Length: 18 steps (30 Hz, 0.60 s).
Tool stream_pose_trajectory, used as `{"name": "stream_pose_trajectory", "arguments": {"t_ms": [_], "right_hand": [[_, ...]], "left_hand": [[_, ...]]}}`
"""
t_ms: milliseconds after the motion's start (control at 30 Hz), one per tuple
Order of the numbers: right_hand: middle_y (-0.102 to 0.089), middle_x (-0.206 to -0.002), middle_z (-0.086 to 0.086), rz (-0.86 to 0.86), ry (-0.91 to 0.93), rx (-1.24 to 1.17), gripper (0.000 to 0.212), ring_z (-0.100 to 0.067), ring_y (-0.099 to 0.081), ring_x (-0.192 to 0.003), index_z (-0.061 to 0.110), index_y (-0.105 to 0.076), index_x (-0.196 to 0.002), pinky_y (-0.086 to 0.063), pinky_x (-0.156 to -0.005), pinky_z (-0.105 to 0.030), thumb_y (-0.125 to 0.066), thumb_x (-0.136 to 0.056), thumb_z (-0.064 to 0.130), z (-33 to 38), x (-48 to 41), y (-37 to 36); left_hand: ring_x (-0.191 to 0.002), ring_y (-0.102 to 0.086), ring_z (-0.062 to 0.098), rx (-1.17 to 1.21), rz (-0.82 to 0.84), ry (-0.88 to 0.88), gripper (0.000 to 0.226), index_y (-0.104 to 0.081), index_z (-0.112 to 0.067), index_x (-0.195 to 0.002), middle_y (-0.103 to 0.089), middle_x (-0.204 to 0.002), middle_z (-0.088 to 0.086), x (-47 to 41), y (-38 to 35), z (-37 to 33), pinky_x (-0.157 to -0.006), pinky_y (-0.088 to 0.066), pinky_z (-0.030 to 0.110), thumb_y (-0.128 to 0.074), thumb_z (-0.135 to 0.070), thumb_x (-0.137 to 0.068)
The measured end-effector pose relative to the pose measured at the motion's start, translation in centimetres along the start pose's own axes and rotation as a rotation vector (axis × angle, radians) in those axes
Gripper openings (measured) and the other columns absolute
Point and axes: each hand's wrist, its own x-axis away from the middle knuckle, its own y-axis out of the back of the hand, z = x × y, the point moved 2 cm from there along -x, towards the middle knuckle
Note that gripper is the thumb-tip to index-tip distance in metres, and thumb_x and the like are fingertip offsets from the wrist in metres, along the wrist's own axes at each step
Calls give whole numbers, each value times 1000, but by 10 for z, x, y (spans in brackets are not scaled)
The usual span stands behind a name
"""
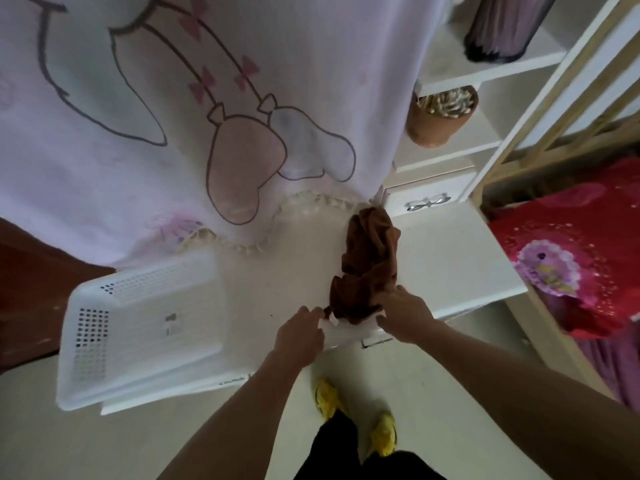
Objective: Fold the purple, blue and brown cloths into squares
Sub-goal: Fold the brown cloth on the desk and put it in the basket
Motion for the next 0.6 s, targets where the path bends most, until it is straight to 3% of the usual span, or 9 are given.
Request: {"name": "stream_pose_trajectory", "arguments": {"t_ms": [100, 200, 400, 533, 600], "right_hand": [[-45, -137, 2, 75, -39, 55, 42, -20, -40, -127, 32, -58, -128, -49, -91, -31, -58, -87, 32, -4, -18, -16], [-53, -127, 4, 6, -46, 45, 22, -21, -44, -120, 28, -69, -108, -49, -79, -28, -57, -90, 32, -5, -31, -19], [-65, -100, 2, 73, -142, -306, 20, -20, -59, -94, 24, -66, -104, -42, -73, -27, -55, -89, 34, -15, -53, 6], [-64, -85, 2, 115, -117, -372, 12, -20, -61, -82, 24, -62, -86, -46, -68, -29, -56, -88, 34, -26, -70, 40], [-63, -78, 2, 108, -87, -392, 20, -19, -61, -76, 28, -59, -74, -46, -65, -30, -62, -85, 43, -27, -73, 54]], "left_hand": [[-105, -57, 23, -14, 86, -39, 42, -41, -26, -135, -48, -120, 4, -27, -10, 6, -82, -47, 32, -45, -24, -94], [-106, -57, 23, -2, 126, -66, 44, -43, -24, -134, -50, -117, 5, -50, -18, 5, -81, -45, 30, -50, -28, -91], [-99, -59, 23, -13, 169, -49, 27, -62, -15, -111, -54, -103, 6, -72, -28, 13, -75, -44, 30, -47, -25, -92], [-81, -54, 23, 278, -11, 74, 11, -58, -11, -82, -46, -78, -1, -76, -2, 12, -57, -33, 24, -59, -22, -85], [-74, -53, 23, 433, -166, 155, 15, -55, -7, -74, -54, -77, 4, -78, 22, 12, -59, -36, 27, -65, -16, -80]]}}
